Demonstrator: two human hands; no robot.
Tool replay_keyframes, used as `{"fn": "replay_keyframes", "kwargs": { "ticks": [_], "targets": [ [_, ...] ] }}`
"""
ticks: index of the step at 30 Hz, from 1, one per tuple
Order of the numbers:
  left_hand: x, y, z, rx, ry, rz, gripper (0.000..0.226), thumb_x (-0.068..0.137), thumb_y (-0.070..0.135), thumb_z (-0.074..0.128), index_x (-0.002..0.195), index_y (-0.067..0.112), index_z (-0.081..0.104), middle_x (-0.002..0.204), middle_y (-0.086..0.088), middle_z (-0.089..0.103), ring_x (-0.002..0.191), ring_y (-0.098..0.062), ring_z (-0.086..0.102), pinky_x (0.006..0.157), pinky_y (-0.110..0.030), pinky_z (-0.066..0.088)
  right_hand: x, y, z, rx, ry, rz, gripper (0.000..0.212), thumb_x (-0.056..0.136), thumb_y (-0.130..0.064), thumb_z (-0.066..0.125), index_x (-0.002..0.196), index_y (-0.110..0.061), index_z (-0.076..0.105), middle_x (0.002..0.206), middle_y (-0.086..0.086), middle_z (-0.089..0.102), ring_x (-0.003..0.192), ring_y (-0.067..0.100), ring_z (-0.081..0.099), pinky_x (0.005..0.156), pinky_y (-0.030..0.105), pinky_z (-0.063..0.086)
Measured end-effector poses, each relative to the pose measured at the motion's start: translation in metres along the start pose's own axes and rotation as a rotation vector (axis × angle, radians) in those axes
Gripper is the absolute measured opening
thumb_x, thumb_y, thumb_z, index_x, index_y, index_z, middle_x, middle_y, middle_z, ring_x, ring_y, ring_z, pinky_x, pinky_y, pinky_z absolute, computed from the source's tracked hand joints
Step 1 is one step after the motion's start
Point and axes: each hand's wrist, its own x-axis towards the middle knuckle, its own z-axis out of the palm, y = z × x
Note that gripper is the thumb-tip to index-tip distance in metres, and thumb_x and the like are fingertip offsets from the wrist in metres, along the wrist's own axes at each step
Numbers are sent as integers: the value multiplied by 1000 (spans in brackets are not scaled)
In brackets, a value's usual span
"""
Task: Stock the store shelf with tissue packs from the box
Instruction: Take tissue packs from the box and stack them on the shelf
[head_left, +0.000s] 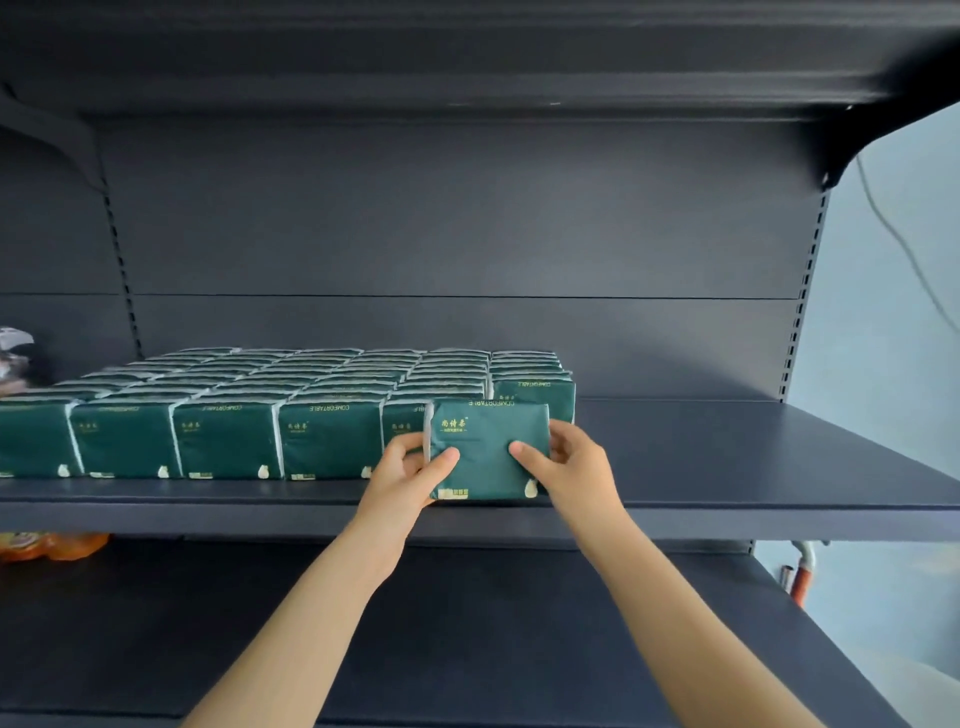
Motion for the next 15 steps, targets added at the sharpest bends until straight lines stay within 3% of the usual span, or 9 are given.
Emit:
{"fn": "replay_keyframes", "kwargs": {
  "ticks": [2,5,8,10,12,15],
  "targets": [
    [3,2,1,117,-14,33,23,86,20,66,107,21,56,105,3,69,102,-13,64,94,-34,48,2,1,-8,-13,3,45,27,80,-12,74,105,-12,63,96,-2,71,86,8,68,74,20,55],
    [7,7,0,371,-40,143,17,85,24,67,101,25,59,100,11,66,97,-3,62,77,-14,45,10,1,-25,-11,-6,49,22,78,-7,75,96,-15,65,90,-2,72,78,7,69,67,16,54],
    [16,13,-1,609,-7,303,17,87,27,64,103,22,60,99,12,64,90,3,58,72,-6,42,22,-3,-40,-40,33,37,23,77,-7,75,95,-17,64,90,-3,72,78,8,70,67,20,56],
    [27,16,-3,795,38,424,24,90,29,60,110,17,60,107,6,62,94,-3,57,81,-9,41,35,-4,-48,-51,79,33,22,78,-7,74,95,-17,63,90,-4,71,79,10,69,69,25,56],
    [38,22,-4,1050,44,539,37,93,37,53,122,14,56,122,2,56,112,-9,50,95,-20,37,49,-3,-53,-64,124,25,23,80,-8,73,98,-16,61,92,-5,69,82,11,67,70,25,55],
    [58,28,-4,1419,-29,644,61,94,49,42,142,13,35,144,-1,38,136,-16,30,112,-28,22,73,9,-54,-129,189,33,24,81,-11,72,101,-18,60,99,-3,68,90,14,65,79,30,54]
  ]
}}
